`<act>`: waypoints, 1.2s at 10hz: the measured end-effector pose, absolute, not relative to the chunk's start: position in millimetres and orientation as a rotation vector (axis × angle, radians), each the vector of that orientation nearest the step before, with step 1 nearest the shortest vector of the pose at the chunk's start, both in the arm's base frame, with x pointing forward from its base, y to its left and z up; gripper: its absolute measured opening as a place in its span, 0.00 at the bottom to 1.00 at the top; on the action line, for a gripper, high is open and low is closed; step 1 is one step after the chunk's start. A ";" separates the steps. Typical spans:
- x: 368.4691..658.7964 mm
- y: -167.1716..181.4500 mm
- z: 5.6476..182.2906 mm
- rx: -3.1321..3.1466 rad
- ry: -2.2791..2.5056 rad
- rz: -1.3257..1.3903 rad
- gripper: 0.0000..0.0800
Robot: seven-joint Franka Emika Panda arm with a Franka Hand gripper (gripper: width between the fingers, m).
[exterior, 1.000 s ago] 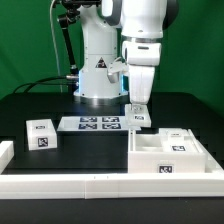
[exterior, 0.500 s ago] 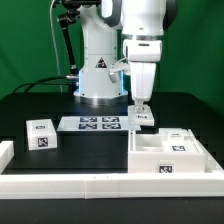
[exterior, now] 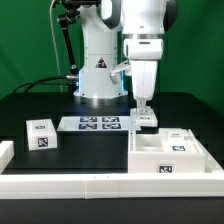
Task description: Assemble cabinet
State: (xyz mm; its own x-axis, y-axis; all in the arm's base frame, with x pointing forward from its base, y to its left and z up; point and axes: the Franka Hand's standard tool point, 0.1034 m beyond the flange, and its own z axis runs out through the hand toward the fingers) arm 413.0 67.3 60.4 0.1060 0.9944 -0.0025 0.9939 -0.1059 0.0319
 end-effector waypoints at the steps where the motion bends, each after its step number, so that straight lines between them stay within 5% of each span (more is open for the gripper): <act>1: 413.4 67.2 60.5 2.318 2.082 0.031 0.09; 12: 441.5 60.3 62.4 2.313 2.077 0.029 0.09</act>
Offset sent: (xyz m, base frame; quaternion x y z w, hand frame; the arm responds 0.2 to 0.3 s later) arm 0.0190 -0.0114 0.0000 -0.0012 0.0004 -0.0363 0.9993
